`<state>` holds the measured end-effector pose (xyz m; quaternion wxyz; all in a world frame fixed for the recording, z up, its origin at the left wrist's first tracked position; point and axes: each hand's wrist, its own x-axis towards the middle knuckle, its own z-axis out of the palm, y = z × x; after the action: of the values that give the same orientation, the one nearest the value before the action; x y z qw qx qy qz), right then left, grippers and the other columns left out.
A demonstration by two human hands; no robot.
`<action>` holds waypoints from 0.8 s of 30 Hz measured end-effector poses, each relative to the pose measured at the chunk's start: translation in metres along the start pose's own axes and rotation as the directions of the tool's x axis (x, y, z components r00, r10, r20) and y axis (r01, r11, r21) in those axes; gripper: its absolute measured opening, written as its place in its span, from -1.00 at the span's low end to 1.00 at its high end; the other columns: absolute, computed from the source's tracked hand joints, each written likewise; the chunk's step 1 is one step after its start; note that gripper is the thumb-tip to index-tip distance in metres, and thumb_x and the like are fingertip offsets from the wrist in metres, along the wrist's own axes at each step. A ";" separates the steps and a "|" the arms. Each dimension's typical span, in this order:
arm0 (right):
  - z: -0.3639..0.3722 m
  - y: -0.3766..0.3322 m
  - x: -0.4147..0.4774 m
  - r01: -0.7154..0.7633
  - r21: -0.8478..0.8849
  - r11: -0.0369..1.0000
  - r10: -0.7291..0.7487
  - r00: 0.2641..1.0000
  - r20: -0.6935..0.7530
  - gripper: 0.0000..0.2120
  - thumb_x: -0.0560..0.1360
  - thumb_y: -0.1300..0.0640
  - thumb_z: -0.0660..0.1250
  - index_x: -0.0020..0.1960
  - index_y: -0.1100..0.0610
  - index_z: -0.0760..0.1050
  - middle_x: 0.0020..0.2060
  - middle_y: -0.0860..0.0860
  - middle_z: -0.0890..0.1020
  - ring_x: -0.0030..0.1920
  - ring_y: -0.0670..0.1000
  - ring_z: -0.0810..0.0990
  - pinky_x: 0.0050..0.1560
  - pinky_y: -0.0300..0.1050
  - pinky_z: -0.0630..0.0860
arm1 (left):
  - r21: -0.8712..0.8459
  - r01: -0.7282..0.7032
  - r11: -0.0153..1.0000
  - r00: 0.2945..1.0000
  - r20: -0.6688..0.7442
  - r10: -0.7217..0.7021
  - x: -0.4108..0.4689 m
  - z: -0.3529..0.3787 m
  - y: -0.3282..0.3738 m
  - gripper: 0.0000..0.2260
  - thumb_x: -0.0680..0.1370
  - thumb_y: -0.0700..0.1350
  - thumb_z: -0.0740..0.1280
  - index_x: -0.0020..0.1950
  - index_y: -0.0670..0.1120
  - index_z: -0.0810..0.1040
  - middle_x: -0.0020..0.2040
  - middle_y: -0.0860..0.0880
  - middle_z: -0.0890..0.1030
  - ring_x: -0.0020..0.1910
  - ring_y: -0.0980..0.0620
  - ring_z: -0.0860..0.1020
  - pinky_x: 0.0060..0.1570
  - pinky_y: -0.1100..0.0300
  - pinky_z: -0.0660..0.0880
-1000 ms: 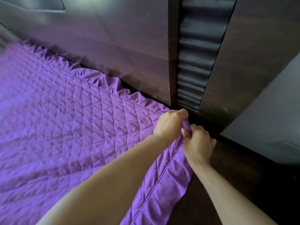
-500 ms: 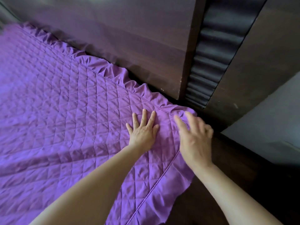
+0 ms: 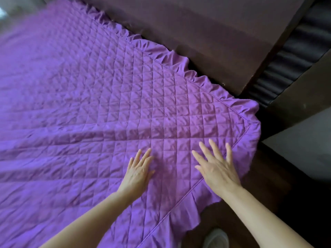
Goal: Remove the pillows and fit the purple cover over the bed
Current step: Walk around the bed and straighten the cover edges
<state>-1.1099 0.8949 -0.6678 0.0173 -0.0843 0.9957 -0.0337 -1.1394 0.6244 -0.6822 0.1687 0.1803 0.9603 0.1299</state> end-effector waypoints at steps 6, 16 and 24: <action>0.001 -0.076 -0.035 0.198 0.076 0.977 -0.212 0.933 0.292 -0.51 0.20 -0.17 0.54 0.10 -0.11 0.60 0.20 0.05 0.59 0.26 0.17 0.51 0.26 0.35 0.20 | -0.003 0.068 0.998 0.993 0.099 -0.068 -0.087 0.015 -0.022 -0.78 0.50 0.15 0.10 -0.03 0.03 0.28 0.49 -0.09 0.25 0.44 -0.34 0.18 0.21 -0.36 0.32; -0.003 -0.110 -0.107 0.334 0.006 0.943 -0.301 0.843 0.446 -0.54 0.16 -0.05 0.56 0.03 -0.02 0.60 0.20 0.15 0.57 0.20 0.25 0.53 0.21 0.35 0.34 | 0.317 -0.036 0.948 0.964 0.261 -0.051 -0.204 0.045 -0.005 -0.58 0.23 0.40 0.34 -0.32 0.05 0.44 0.29 -0.13 0.51 0.20 -0.30 0.51 -0.15 -0.24 0.56; 0.005 -0.124 -0.106 0.320 -0.145 0.936 -0.295 0.940 0.169 -0.78 0.21 0.39 0.28 -0.30 0.10 0.55 -0.14 0.05 0.61 -0.05 0.15 0.58 0.20 0.36 0.32 | 0.205 -0.088 0.975 0.993 -0.062 0.103 -0.210 0.057 0.000 -0.96 0.25 -0.11 0.31 -0.36 0.04 0.51 -0.05 0.02 0.50 -0.01 -0.04 0.37 -0.04 -0.23 0.52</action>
<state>-0.9841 0.7904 -0.6615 0.0767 -0.2425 0.9655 0.0556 -0.9339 0.5537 -0.6759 0.1082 0.2376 0.9642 0.0460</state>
